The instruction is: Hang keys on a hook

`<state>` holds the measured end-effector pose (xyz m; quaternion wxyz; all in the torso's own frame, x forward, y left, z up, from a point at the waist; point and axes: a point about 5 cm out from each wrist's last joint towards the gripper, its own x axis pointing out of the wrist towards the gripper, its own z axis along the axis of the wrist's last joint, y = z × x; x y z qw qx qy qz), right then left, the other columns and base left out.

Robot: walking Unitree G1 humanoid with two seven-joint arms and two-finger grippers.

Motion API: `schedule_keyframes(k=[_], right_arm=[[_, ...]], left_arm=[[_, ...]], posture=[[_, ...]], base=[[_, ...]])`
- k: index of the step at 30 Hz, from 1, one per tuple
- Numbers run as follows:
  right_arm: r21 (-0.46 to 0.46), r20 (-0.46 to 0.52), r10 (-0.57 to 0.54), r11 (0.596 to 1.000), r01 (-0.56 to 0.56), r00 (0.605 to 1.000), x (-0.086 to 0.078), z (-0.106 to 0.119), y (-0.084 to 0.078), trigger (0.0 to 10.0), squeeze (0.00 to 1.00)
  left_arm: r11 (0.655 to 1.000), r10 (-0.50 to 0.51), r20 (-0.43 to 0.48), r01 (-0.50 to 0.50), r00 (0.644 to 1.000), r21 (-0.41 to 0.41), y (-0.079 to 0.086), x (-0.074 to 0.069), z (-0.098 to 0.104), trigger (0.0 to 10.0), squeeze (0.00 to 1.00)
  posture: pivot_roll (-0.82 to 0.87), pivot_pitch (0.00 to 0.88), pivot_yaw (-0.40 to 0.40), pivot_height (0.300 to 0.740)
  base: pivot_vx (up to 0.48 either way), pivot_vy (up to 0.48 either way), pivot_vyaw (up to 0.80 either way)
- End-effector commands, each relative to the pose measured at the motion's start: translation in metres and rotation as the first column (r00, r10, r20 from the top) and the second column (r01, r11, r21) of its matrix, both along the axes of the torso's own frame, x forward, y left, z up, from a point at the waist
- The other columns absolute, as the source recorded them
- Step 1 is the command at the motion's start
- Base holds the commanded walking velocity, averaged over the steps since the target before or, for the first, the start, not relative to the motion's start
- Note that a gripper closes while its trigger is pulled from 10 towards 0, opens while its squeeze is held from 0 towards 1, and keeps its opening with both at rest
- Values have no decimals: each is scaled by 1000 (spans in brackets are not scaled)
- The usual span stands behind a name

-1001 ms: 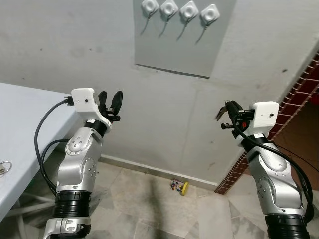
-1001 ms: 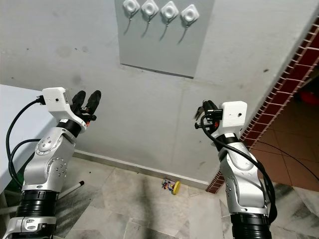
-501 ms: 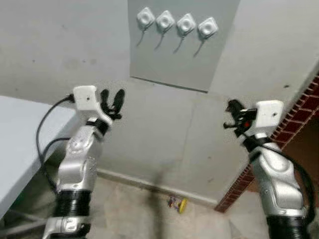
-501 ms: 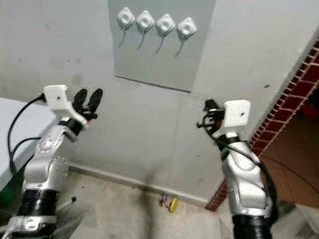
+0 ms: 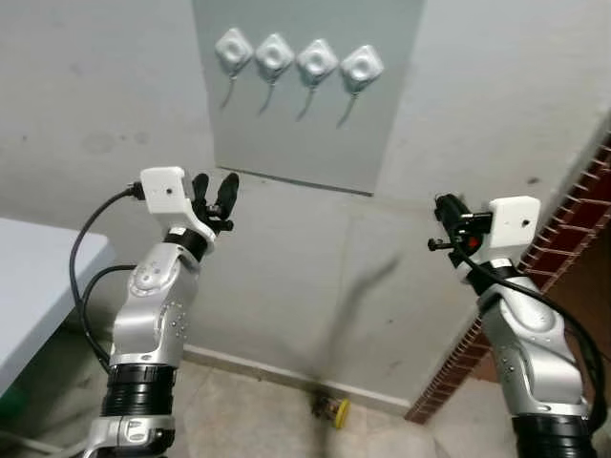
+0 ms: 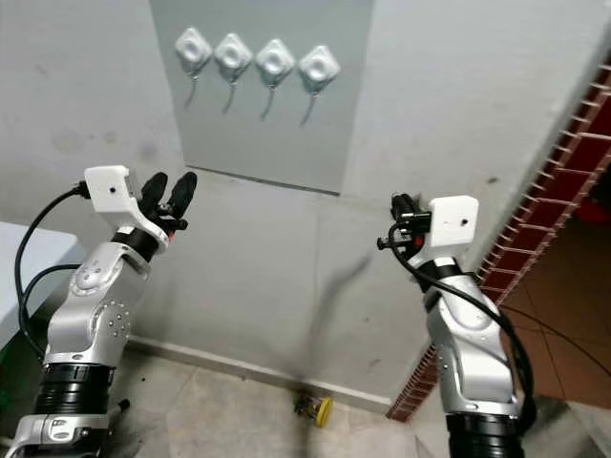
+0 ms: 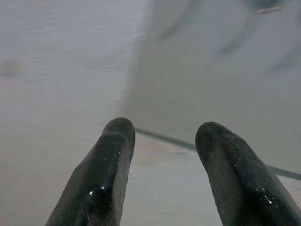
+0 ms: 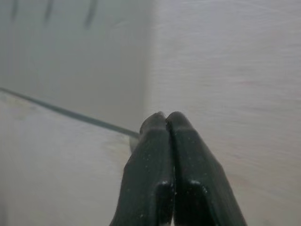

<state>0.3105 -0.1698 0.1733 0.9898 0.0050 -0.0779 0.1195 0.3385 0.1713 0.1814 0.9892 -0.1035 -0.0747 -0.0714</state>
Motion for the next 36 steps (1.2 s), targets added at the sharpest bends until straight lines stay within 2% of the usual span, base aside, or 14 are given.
schedule_keyframes(k=[1,6,9,11,16,18,22,36], right_arm=[[-14,16,-17,1000,17,1000,-1,4,-7,10000,0],[-28,22,0,1000,1,1000,-1,5,-5,10000,0],[-54,36,25,998,-23,999,-1,8,-3,10000,0],[-62,43,53,997,-51,998,1,10,0,10000,0],[-86,79,87,993,-80,993,7,21,2,10000,0],[-70,101,108,992,-101,989,11,29,5,10000,0],[-80,144,143,988,-133,979,20,40,13,10000,0],[-75,230,192,981,-180,954,51,66,39,10000,0]], left_arm=[[1000,7,30,-7,1000,15,-5,1,6,10000,0],[999,-17,48,15,999,40,-9,2,11,10000,0],[992,-85,82,77,993,99,-18,2,20,10000,0],[972,-144,109,120,984,203,-30,1,28,10000,0],[940,-242,146,194,959,282,-47,-2,38,10000,0],[933,-290,161,241,944,267,-54,-4,42,10000,0],[932,-313,176,267,933,245,-58,-4,46,10000,0],[929,-328,220,273,919,249,-66,-1,62,10000,0]], posture=[[-37,34,-50,740],[-36,37,-50,740],[-37,42,-51,740],[-41,47,-47,740],[-45,53,-42,740],[-45,58,-40,740],[-45,62,-39,740],[-35,74,-48,740]], base=[[0,0,0],[0,0,0],[0,0,0],[0,0,0],[0,0,0],[0,0,0],[0,0,0],[0,0,0]])
